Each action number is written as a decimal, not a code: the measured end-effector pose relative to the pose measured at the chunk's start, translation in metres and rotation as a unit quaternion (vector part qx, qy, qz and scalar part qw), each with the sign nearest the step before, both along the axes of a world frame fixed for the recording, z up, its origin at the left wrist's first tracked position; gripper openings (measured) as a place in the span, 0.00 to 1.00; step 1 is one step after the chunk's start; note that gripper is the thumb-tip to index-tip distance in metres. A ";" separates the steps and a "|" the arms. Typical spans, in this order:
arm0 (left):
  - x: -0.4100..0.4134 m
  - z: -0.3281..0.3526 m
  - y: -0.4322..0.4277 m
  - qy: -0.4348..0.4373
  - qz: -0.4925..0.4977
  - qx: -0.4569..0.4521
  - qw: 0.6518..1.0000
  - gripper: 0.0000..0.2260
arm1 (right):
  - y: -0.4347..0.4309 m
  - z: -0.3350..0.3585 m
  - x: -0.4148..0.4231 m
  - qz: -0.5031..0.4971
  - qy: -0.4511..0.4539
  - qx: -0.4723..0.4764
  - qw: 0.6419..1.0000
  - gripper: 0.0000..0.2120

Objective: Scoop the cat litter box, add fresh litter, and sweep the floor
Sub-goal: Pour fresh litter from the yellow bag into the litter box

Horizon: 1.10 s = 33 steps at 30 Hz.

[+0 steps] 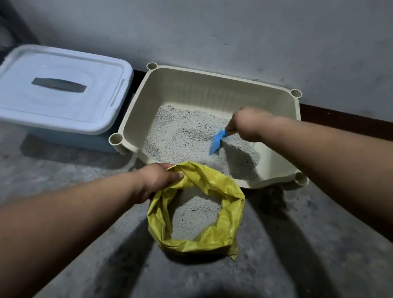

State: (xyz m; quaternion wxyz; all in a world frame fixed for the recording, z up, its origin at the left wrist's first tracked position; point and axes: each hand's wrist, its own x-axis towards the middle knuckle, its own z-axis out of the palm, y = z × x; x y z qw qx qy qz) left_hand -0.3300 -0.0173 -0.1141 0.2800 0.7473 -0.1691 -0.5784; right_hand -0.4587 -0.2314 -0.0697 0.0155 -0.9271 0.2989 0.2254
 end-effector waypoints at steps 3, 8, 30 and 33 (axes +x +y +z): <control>0.000 0.000 -0.003 0.003 0.005 0.005 1.000 0.02 | -0.008 0.004 -0.010 0.014 0.075 -0.047 0.996 0.14; -0.001 -0.002 -0.004 0.001 0.007 0.006 1.000 0.06 | -0.019 0.014 -0.016 0.000 0.139 -0.101 0.985 0.12; 0.004 -0.006 -0.005 0.031 0.029 0.001 0.999 0.02 | -0.047 0.017 0.012 -0.077 0.094 -0.093 0.988 0.11; 0.001 -0.002 -0.006 0.025 0.015 0.007 1.000 0.02 | -0.048 0.029 0.005 -0.092 0.169 -0.130 0.973 0.26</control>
